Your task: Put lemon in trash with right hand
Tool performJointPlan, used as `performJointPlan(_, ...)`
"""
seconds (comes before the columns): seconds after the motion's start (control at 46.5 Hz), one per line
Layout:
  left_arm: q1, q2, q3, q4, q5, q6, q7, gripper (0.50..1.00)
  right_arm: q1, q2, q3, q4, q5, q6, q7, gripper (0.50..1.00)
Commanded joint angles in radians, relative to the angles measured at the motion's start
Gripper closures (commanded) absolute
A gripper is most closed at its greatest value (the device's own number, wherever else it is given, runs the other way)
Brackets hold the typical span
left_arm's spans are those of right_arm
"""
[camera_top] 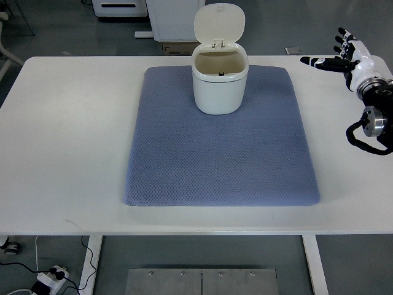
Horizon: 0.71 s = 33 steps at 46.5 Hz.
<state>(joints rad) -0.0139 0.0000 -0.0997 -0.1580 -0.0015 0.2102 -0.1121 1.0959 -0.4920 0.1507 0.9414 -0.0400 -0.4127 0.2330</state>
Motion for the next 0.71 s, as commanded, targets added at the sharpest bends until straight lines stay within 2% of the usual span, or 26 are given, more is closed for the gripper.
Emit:
performJointPlan(0.0, 0.0, 0.0, 0.0, 0.0, 0.0, 0.0, 0.0, 0.5, -0.011, -0.008, 0.006, 0.002, 0.002, 0.034, -0.001, 0.5)
performJointPlan(0.194, 0.0, 0.0, 0.0, 0.0, 0.0, 0.0, 0.0, 0.5, -0.014, -0.068, 0.055, -0.001, 0.035, 0.262, -0.034, 0.5)
performJointPlan(0.28, 0.0, 0.0, 0.0, 0.0, 0.0, 0.0, 0.0, 0.5, -0.016, -0.092, 0.076, -0.004, 0.095, 0.33, -0.081, 0.5)
performJointPlan(0.43, -0.001, 0.0, 0.0, 0.0, 0.0, 0.0, 0.0, 0.5, -0.033, -0.134, 0.15, -0.012, 0.106, 0.457, -0.21, 0.5)
performJointPlan(0.538, 0.0, 0.0, 0.0, 0.0, 0.0, 0.0, 0.0, 0.5, -0.074, -0.129, 0.262, -0.018, 0.107, 0.482, -0.253, 0.5)
performJointPlan(0.689, 0.0, 0.0, 0.0, 0.0, 0.0, 0.0, 0.0, 0.5, -0.146, -0.066, 0.426, -0.033, 0.108, 0.477, -0.23, 0.5)
